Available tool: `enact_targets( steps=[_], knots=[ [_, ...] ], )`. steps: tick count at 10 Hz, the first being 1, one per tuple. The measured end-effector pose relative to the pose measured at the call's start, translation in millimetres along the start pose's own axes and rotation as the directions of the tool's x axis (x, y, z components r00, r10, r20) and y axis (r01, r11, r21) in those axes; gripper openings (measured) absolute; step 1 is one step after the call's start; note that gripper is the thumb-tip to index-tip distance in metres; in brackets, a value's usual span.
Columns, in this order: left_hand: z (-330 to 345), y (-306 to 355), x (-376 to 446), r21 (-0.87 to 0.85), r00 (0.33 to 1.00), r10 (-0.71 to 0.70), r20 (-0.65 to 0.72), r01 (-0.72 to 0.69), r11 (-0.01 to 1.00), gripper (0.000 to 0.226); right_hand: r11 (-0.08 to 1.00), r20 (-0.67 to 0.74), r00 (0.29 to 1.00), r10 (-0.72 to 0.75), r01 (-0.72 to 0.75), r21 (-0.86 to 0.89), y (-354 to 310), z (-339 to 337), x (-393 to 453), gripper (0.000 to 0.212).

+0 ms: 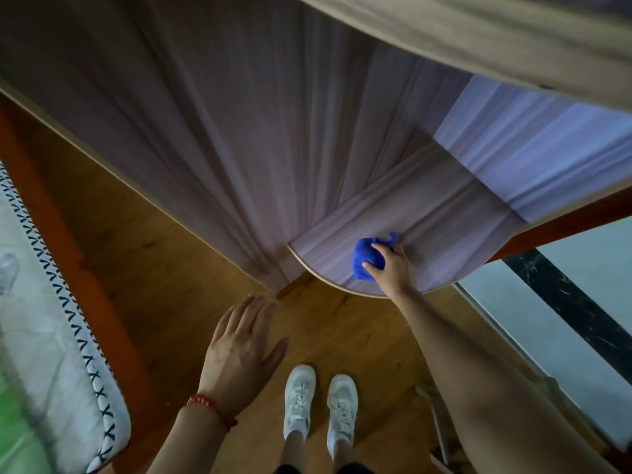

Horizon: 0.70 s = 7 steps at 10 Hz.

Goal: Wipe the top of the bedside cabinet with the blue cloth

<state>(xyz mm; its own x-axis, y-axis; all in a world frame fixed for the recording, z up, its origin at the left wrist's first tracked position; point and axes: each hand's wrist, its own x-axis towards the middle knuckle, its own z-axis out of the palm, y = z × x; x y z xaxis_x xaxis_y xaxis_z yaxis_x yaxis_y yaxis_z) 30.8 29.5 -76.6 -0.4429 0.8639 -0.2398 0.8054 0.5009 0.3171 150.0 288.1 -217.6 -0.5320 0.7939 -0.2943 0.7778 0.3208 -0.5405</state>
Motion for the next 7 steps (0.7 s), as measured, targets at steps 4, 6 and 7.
enact_targets(
  steps=[4, 6, 7],
  knots=[
    [-14.8, -6.7, -22.2, -0.006, 0.995, -0.086, -0.044, 0.086, 0.996, 0.057, 0.916, -0.012, 0.983, -0.182, 0.166, -0.364, -37.5, -54.7, -53.2, 0.048],
    [-34.0, -14.9, -56.9, -0.025, 0.984, -0.154, -0.090, 0.152, 0.988, 0.058, 0.823, 0.023, 0.916, -0.400, 0.370, -0.432, -82.2, -87.9, -116.6, 0.048],
    [-40.0, -21.7, -77.5, -0.036, 0.968, -0.215, -0.132, 0.212, 0.977, 0.055, 0.811, 0.004, 0.896, -0.444, 0.403, -0.423, -99.0, -98.8, -140.2, 0.047]
  ],
)
